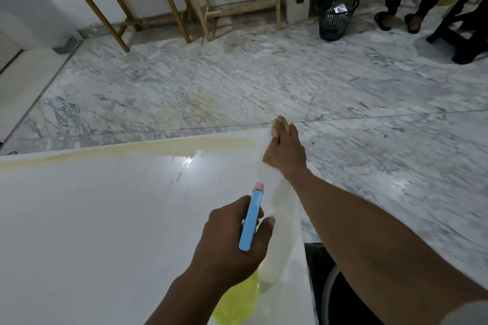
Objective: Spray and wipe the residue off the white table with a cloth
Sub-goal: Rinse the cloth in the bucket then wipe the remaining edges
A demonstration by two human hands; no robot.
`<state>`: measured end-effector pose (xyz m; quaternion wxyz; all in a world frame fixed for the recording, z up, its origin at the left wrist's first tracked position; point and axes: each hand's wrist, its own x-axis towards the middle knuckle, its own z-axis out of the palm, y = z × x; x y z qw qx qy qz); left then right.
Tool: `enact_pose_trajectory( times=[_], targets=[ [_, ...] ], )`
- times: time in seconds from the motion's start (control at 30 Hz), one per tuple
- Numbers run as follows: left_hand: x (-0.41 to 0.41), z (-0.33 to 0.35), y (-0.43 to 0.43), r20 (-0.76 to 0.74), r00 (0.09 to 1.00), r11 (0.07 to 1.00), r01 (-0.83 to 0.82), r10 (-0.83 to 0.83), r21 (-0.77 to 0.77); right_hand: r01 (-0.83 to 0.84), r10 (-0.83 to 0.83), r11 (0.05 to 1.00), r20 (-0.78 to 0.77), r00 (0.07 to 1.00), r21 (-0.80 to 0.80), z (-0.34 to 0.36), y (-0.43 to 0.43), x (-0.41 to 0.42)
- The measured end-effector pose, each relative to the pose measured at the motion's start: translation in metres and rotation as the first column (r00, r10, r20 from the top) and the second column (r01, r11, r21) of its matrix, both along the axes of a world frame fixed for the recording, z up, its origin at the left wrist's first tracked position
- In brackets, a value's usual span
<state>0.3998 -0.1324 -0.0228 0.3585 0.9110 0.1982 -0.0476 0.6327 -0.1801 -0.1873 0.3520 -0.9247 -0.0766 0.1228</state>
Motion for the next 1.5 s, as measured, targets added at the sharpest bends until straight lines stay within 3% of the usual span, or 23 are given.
enact_pose_trajectory(
  times=[0.23, 0.43, 0.93, 1.1, 1.23, 1.33, 1.43, 1.5],
  targets=[
    [-0.018, 0.006, -0.010, 0.017, 0.999, 0.999, 0.029, -0.028, -0.032, -0.020, 0.023, 0.999, 0.063, 0.998, -0.043, -0.008, -0.022, -0.055],
    [-0.057, 0.018, -0.024, 0.063, 0.996, 0.997, 0.067, -0.069, 0.038, -0.054, 0.060, 0.996, 0.087, 0.994, -0.070, -0.010, -0.059, -0.145],
    [-0.350, 0.022, -0.097, 0.036, 0.996, 0.997, 0.082, -0.082, 0.004, -0.003, 0.005, 1.000, 0.062, 0.998, -0.031, -0.003, -0.201, -0.496],
    [-0.427, 0.022, -0.116, 0.023, 0.995, 0.994, 0.096, -0.097, 0.051, 0.023, -0.023, 0.999, 0.010, 1.000, 0.026, 0.003, -0.237, -0.584],
    [-0.463, 0.029, -0.125, 0.008, 0.995, 0.995, 0.098, -0.098, 0.022, -0.058, 0.058, 0.998, -0.003, 0.998, -0.007, 0.007, -0.261, -0.628],
    [-0.481, 0.037, -0.128, 0.026, 0.996, 0.995, 0.082, -0.083, 0.050, -0.142, 0.126, 0.984, -0.134, 0.983, -0.110, 0.020, -0.278, -0.642],
    [-0.495, 0.049, -0.125, 0.040, 0.998, 0.997, 0.053, -0.056, 0.062, -0.177, 0.178, 0.984, -0.364, 0.914, 0.036, 0.048, -0.284, -0.646],
    [-0.502, 0.060, -0.118, 0.052, 0.998, 0.998, 0.022, -0.025, 0.055, -0.078, 0.142, 0.986, -0.508, 0.849, 0.146, 0.084, -0.279, -0.641]
  ],
)
